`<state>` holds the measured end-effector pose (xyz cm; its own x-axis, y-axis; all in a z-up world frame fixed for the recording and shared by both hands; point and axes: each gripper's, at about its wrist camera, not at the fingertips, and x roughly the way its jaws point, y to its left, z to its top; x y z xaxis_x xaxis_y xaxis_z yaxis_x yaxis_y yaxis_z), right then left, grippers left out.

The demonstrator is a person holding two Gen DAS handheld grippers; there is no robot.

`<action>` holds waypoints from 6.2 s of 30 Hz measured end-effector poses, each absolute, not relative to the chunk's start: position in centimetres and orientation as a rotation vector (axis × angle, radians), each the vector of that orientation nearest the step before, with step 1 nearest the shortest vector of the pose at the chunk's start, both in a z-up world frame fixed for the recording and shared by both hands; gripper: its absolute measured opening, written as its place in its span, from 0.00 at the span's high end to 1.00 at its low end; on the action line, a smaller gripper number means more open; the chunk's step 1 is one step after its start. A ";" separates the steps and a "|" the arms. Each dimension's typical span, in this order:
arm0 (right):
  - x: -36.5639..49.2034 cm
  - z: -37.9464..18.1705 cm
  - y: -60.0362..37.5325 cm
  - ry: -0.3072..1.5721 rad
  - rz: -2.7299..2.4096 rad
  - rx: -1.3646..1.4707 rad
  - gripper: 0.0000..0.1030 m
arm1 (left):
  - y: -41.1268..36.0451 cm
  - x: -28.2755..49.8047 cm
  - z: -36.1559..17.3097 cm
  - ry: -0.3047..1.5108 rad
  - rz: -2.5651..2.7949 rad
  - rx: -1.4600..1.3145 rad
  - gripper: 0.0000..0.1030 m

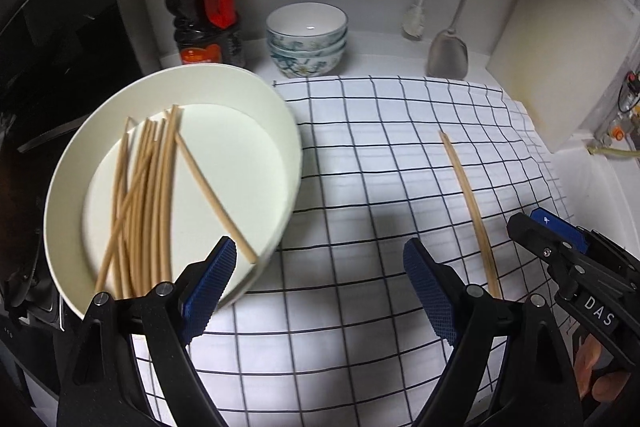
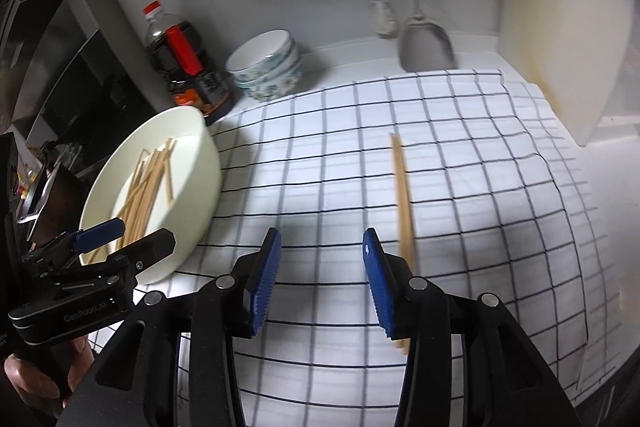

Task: Organize utensils

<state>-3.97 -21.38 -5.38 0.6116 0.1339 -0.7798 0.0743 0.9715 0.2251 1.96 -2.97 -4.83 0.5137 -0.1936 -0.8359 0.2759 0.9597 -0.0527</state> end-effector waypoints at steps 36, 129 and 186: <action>-2.2 -14.7 -26.8 1.001 -0.059 0.127 0.60 | -11.0 4.1 -12.9 1.085 -0.323 0.100 0.19; 6.3 -1.9 -4.1 0.837 0.469 0.011 0.94 | 13.6 5.8 -2.0 0.928 0.037 -0.131 0.93; 2.0 0.9 -5.6 0.912 0.447 0.025 0.50 | 13.3 0.6 1.4 0.977 0.223 -0.132 0.07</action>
<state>2.03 -5.57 0.87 0.5270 0.3846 -0.7578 -0.3637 0.9080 0.2079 0.56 13.31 1.43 0.5396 0.1279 -0.8321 -0.2458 0.9693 -0.0104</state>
